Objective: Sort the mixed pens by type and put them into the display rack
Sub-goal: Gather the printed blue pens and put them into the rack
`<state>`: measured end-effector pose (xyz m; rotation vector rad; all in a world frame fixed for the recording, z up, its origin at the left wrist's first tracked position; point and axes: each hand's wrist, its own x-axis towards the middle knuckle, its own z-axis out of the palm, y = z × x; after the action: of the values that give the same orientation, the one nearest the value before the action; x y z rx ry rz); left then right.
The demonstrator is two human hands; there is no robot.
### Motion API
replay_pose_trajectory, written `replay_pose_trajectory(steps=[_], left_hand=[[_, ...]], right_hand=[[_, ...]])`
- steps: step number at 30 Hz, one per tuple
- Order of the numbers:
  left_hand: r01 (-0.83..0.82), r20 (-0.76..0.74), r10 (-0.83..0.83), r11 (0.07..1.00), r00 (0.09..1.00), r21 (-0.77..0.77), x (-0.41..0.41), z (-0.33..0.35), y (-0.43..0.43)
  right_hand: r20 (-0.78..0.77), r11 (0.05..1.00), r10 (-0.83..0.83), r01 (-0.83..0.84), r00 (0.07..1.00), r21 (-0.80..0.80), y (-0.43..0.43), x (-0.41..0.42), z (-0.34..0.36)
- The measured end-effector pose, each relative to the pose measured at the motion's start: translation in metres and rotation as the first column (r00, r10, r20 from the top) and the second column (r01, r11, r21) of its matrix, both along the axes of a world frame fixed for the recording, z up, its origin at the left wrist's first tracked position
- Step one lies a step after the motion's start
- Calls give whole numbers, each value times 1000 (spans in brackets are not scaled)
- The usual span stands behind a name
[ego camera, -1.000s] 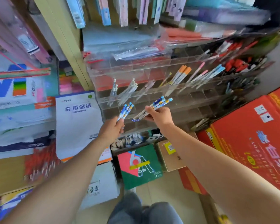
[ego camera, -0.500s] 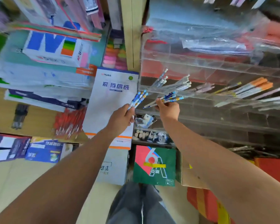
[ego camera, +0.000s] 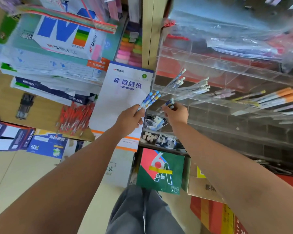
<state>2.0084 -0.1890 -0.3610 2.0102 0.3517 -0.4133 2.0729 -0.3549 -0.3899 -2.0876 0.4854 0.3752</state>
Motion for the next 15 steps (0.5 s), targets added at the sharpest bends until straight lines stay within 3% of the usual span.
replay_pose_trajectory(steps=[6, 8, 11, 15], left_hand=[[36, -11, -36, 999, 999, -38, 0, 8, -12], [65, -10, -66, 997, 998, -36, 2, 10, -19], [163, -70, -172, 980, 983, -117, 4, 18, -31], [286, -156, -321, 935, 934, -210, 3, 28, -45]], right_hand=[[69, 986, -162, 158, 984, 56, -12, -17, 20], [13, 959, -153, 146, 988, 245, -16, -27, 31], [-118, 847, 44, 25, 992, 531, -20, -34, 45], [-144, 769, 72, 37, 987, 638, -21, -31, 49]])
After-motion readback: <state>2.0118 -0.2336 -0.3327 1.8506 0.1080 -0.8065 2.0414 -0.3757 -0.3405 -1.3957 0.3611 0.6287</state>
